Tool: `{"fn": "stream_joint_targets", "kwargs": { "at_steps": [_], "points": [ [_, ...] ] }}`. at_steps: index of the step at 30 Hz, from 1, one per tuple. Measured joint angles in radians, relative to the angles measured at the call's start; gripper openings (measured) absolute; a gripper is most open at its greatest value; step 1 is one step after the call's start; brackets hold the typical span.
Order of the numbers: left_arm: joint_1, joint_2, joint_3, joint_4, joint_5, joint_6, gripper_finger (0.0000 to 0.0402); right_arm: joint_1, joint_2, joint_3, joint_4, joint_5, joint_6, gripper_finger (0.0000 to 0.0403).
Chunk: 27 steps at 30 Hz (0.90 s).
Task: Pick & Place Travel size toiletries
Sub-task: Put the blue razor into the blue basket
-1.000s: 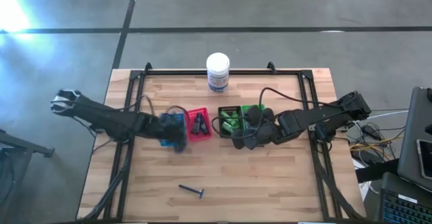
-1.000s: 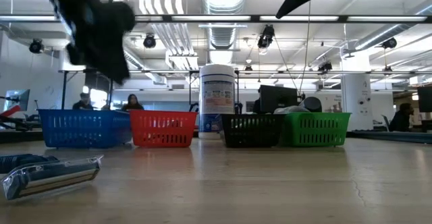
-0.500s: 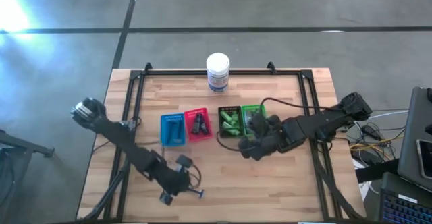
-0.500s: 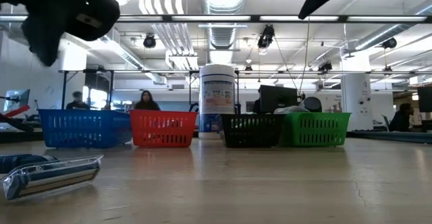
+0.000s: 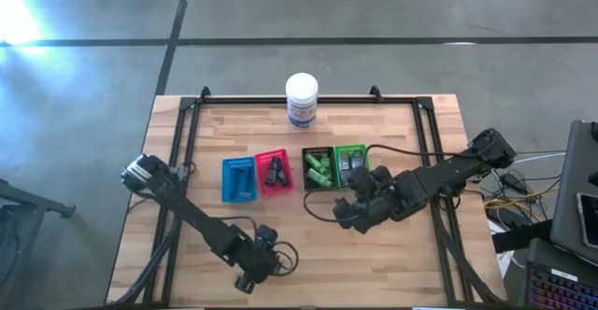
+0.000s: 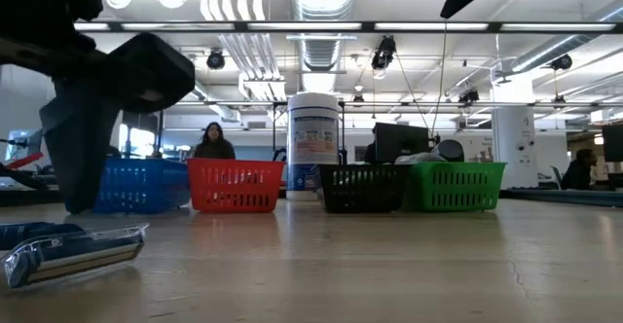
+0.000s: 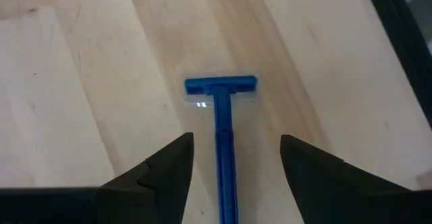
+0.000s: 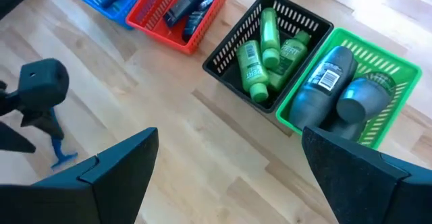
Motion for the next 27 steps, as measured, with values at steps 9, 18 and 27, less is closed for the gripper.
{"fn": "stream_joint_targets", "kwargs": {
  "at_steps": [9, 18, 27],
  "points": [
    [0.000, 0.043, -0.012, -0.025, 0.000, -0.017, 0.0193, 0.000, 0.000, -0.002, -0.022, 0.002, -0.009, 0.0364],
    [0.002, 0.041, -0.010, -0.041, -0.017, -0.100, 0.0076, 0.000, 0.000, -0.002, -0.034, 0.002, -0.028, 0.0364],
    [-0.003, -0.002, -0.016, -0.078, -0.064, -0.420, 0.0029, 0.000, -0.012, -0.003, -0.075, 0.001, 0.004, 0.0364]
  ]
}}
